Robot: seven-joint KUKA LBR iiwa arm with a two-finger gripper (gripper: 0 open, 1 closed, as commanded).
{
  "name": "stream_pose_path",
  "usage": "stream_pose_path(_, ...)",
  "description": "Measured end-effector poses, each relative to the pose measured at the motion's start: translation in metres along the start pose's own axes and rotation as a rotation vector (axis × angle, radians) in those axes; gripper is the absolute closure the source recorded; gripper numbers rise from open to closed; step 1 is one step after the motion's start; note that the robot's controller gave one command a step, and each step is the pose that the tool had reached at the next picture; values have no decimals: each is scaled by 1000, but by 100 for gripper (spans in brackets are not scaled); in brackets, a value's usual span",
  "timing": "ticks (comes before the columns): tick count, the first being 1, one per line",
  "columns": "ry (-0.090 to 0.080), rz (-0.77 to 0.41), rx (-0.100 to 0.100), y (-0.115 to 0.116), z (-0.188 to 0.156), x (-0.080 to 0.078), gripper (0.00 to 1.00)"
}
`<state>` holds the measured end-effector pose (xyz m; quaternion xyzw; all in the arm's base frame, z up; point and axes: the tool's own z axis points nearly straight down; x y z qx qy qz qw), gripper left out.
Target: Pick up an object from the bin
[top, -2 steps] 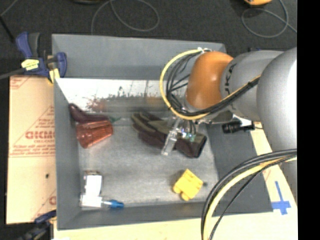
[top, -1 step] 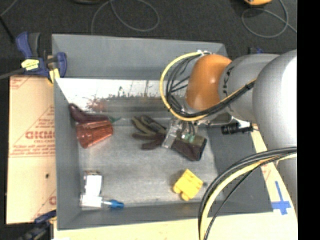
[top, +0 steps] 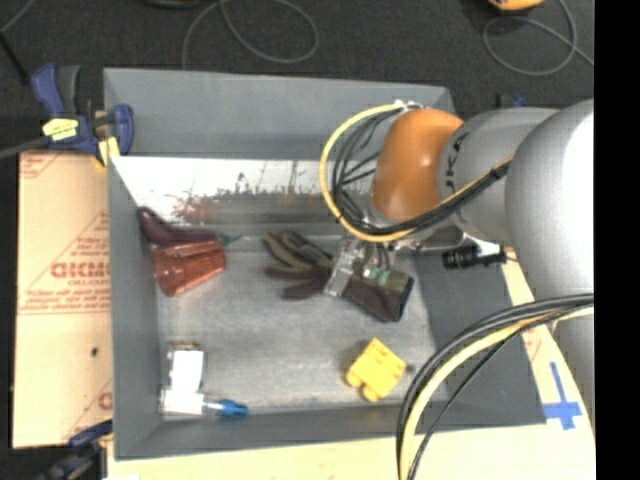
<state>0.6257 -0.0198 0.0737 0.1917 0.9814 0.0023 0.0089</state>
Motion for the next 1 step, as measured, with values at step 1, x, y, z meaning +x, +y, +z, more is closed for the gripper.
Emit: stream_pose_path(1,-1,0,0,0,-1,0,100)
